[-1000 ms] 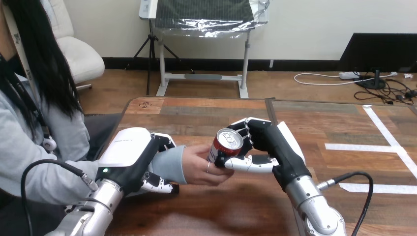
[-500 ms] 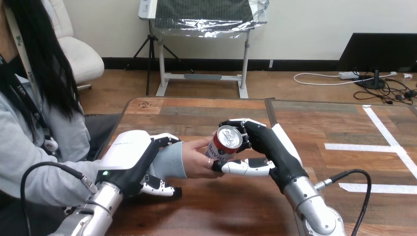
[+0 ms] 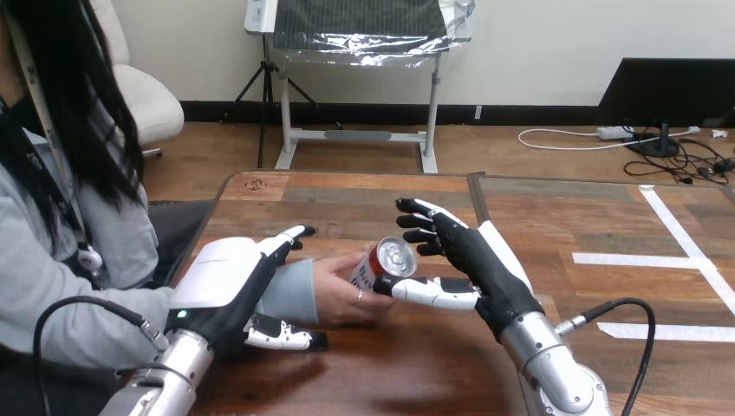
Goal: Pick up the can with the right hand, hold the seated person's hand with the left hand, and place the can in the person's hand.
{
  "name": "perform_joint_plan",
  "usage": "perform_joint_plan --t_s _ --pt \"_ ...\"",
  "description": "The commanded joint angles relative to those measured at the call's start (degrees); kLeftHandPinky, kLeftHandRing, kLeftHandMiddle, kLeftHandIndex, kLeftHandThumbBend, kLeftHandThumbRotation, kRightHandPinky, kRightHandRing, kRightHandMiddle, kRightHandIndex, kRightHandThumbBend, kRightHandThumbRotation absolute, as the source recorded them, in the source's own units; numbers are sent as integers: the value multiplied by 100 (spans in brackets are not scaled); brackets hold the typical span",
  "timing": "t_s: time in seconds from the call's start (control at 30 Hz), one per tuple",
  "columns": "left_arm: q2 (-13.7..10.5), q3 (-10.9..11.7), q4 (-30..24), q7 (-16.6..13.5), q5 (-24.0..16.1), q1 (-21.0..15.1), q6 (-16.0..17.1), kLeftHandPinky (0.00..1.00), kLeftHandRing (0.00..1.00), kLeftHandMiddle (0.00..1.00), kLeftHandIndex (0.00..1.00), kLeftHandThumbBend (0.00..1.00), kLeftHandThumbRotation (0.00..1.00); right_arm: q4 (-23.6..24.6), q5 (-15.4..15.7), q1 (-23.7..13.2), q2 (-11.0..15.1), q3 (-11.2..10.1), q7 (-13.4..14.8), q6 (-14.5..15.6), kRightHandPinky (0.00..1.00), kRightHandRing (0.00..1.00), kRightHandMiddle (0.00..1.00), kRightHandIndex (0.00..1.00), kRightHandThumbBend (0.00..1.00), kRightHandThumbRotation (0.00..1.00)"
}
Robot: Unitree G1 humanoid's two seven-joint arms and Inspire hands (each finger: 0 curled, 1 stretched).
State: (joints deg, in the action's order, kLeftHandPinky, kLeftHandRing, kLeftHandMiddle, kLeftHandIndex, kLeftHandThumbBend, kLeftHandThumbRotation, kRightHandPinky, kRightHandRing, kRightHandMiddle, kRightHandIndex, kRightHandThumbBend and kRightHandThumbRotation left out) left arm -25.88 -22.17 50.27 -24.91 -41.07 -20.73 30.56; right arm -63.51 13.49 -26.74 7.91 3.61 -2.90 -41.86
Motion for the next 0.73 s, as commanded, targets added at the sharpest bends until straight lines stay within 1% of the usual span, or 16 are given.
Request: perform_joint_plan --t_s 0.0,0.13,0.23,0.27,0.33,0.63,0.7 --pt "53 -29 102 -227 -20 -300 118 87 90 91 96 100 39 225 -41 -314 160 -24 65 13 85 85 85 89 96 40" --pt "67 -28 155 -241 10 -280 161 89 92 93 98 100 42 219 -53 -304 170 -24 52 -8 86 85 85 90 96 41" --pt "80 -32 194 -311 14 -262 218 91 94 95 99 100 46 211 -63 -301 179 -23 44 -18 87 86 85 90 96 41" --pt "93 -32 232 -377 14 -259 270 91 94 95 99 100 47 204 -64 -299 186 -24 48 -31 87 86 85 90 97 42" --pt "108 -35 285 -458 12 -262 334 91 95 96 99 100 48 195 -64 -297 194 -22 55 -45 87 86 85 90 97 43" --pt "131 -47 427 -640 25 -221 550 93 97 99 100 100 52 172 -66 -261 214 -20 94 -86 87 86 85 91 100 47" --pt "139 -57 464 -738 -1 -213 600 93 97 100 100 100 53 152 -87 -255 217 -31 76 -106 87 86 85 91 100 47"
